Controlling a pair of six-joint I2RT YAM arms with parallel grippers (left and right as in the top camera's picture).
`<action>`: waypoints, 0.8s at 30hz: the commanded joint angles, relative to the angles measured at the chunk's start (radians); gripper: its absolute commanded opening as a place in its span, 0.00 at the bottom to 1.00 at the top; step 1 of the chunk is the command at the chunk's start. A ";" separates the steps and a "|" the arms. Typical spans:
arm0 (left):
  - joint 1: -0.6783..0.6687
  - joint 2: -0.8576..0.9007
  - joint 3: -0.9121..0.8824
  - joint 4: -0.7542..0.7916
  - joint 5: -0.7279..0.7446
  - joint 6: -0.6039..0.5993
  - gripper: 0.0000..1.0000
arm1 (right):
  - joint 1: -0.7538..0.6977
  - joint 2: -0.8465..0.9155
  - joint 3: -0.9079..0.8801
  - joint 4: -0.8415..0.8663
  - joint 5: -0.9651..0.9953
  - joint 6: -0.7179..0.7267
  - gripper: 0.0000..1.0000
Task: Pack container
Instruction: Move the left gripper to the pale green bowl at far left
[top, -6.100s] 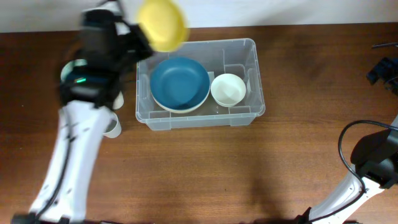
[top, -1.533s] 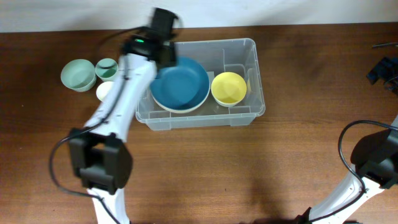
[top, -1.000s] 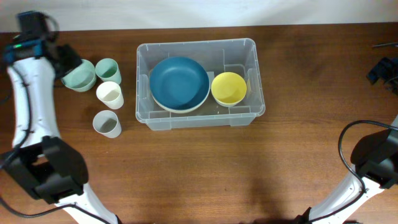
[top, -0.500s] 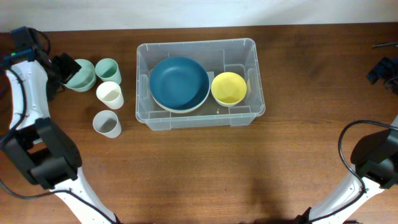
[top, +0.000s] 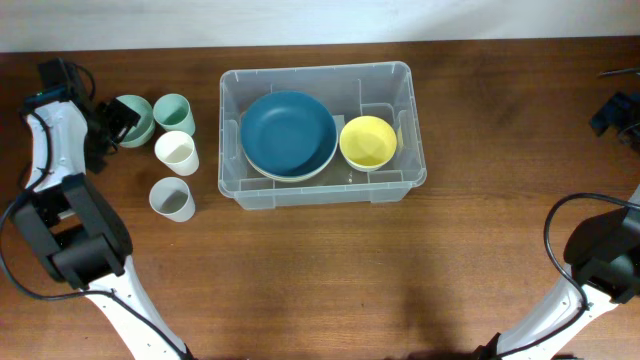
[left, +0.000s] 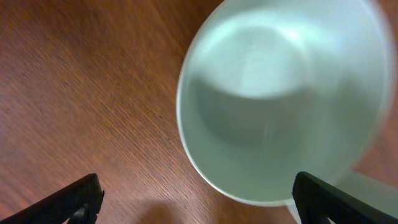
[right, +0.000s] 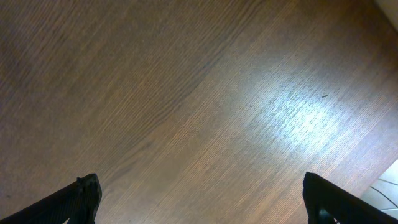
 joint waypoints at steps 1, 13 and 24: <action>0.010 0.037 -0.004 0.002 -0.012 -0.019 0.99 | 0.003 -0.004 -0.001 0.001 0.016 0.011 0.99; 0.029 0.051 -0.004 0.002 -0.057 -0.018 0.99 | 0.003 -0.004 -0.001 0.001 0.016 0.011 0.99; 0.029 0.089 -0.004 0.000 -0.056 -0.018 0.38 | 0.003 -0.004 -0.001 0.001 0.016 0.011 0.99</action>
